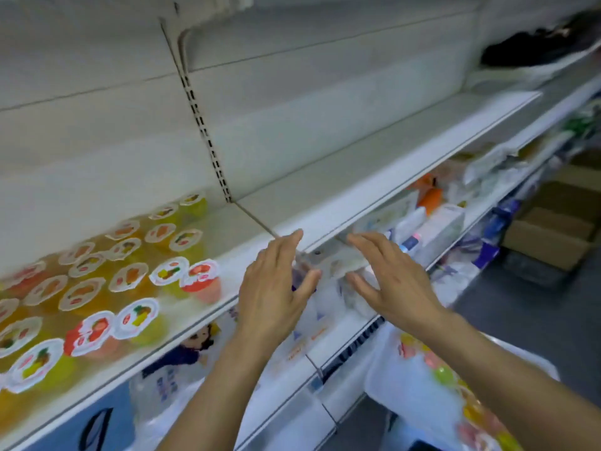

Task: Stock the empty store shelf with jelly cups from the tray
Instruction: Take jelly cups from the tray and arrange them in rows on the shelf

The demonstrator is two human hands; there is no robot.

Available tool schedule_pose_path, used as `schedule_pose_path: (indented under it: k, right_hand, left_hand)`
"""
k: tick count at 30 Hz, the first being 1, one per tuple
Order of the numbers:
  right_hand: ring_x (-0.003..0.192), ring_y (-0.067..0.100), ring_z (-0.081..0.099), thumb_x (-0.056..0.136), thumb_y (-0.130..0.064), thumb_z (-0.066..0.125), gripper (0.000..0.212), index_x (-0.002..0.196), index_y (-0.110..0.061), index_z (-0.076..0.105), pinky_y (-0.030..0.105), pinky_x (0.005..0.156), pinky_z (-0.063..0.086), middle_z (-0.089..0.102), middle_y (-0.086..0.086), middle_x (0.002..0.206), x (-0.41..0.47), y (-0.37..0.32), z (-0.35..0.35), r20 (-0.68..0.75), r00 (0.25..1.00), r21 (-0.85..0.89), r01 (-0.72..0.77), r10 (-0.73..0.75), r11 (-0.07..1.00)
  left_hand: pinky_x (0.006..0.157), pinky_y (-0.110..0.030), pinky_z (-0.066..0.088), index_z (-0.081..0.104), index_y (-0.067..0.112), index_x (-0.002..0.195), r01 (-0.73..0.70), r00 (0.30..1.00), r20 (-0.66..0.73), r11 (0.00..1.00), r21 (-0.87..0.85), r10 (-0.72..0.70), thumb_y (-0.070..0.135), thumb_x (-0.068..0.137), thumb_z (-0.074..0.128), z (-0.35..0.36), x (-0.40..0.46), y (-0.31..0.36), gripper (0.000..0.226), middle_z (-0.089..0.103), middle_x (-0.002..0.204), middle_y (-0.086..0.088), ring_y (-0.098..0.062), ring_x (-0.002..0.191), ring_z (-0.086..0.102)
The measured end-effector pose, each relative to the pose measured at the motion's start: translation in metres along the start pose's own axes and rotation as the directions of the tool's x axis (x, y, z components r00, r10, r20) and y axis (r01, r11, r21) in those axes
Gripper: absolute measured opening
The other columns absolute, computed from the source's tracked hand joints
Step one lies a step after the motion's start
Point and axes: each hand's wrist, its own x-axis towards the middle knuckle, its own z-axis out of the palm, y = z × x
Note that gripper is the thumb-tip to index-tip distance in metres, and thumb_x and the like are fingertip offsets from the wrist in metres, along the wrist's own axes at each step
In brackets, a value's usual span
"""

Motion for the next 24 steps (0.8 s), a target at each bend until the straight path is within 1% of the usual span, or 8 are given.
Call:
schedule_pose_path:
  k: [3,7,11,15,17,20,22,24]
  right_hand:
    - [0.104,0.027,0.058,0.09,-0.036,0.054,0.047,0.133,-0.021,0.047,0.036,0.057,0.053,0.053,0.002,0.128,-0.047,0.036,-0.015,0.036,0.994,-0.051,-0.102,0.104,0.993]
    - [0.111,0.023,0.054,0.092,-0.03,0.06,0.047,0.136,-0.023,0.047,0.035,0.067,0.047,0.05,-0.001,0.131,-0.11,0.093,-0.029,0.097,0.935,-0.084,-0.333,0.34,0.939]
    - [0.125,0.02,0.046,0.094,-0.031,0.055,0.047,0.14,-0.025,0.043,0.033,0.085,0.042,0.046,-0.002,0.137,-0.17,0.146,-0.033,0.233,0.793,-0.142,-0.544,0.562,0.827]
    - [0.122,0.024,0.049,0.091,-0.032,0.058,0.048,0.137,-0.023,0.045,0.035,0.09,0.045,0.049,0.002,0.134,-0.228,0.204,-0.023,0.4,0.605,-0.243,-0.654,0.688,0.717]
    - [0.118,0.025,0.053,0.092,-0.036,0.057,0.049,0.137,-0.024,0.044,0.037,0.089,0.049,0.049,0.003,0.133,-0.253,0.224,-0.015,0.48,0.513,-0.286,-0.675,0.711,0.68]
    - [0.119,0.025,0.052,0.093,-0.034,0.055,0.052,0.141,-0.024,0.039,0.035,0.095,0.047,0.047,0.004,0.137,-0.29,0.265,0.007,0.606,0.389,-0.384,-0.621,0.694,0.684]
    - [0.122,0.024,0.049,0.091,-0.032,0.056,0.057,0.143,-0.024,0.035,0.034,0.097,0.045,0.045,0.003,0.139,-0.307,0.288,0.024,0.666,0.336,-0.426,-0.562,0.666,0.709]
    - [0.124,0.023,0.046,0.089,-0.031,0.058,0.06,0.144,-0.024,0.033,0.035,0.099,0.044,0.043,0.003,0.14,-0.319,0.308,0.041,0.702,0.316,-0.462,-0.479,0.638,0.746]
  left_hand:
    - [0.099,-0.037,0.042,0.027,0.029,0.149,0.006,0.987,0.161,0.998,-0.06,0.004,0.051,0.094,0.049,0.041,-0.011,0.027,0.063,0.04,0.146,0.006,-0.016,0.13,0.04]
    - [0.096,-0.039,0.044,0.027,0.028,0.148,0.005,0.947,0.32,0.99,-0.142,0.041,0.05,0.092,0.051,0.099,-0.023,0.058,0.064,0.042,0.144,0.006,-0.018,0.128,0.044]
    - [0.096,-0.034,0.044,0.024,0.033,0.148,0.057,0.871,0.49,0.98,-0.192,0.046,0.051,0.093,0.051,0.159,-0.039,0.088,0.064,0.046,0.141,0.007,-0.015,0.126,0.044]
    - [0.094,-0.029,0.044,0.029,0.031,0.147,0.217,0.744,0.668,0.949,-0.229,-0.009,0.046,0.094,0.053,0.225,-0.062,0.116,0.06,0.05,0.136,0.006,-0.013,0.121,0.049]
    - [0.096,-0.029,0.045,0.032,0.029,0.146,0.3,0.672,0.739,0.928,-0.219,-0.043,0.045,0.093,0.055,0.251,-0.077,0.124,0.059,0.053,0.132,0.004,-0.012,0.117,0.051]
    - [0.098,-0.028,0.043,0.037,0.027,0.143,0.399,0.537,0.839,0.903,-0.16,-0.089,0.044,0.093,0.056,0.306,-0.098,0.139,0.056,0.055,0.131,0.002,-0.013,0.116,0.053]
    - [0.098,-0.03,0.044,0.04,0.026,0.14,0.448,0.456,0.88,0.888,-0.099,-0.133,0.045,0.093,0.057,0.341,-0.11,0.148,0.053,0.056,0.13,0.001,-0.015,0.114,0.055]
    - [0.096,-0.029,0.045,0.043,0.026,0.137,0.487,0.39,0.902,0.873,-0.032,-0.185,0.045,0.092,0.057,0.374,-0.121,0.156,0.051,0.058,0.129,0.0,-0.017,0.113,0.057]
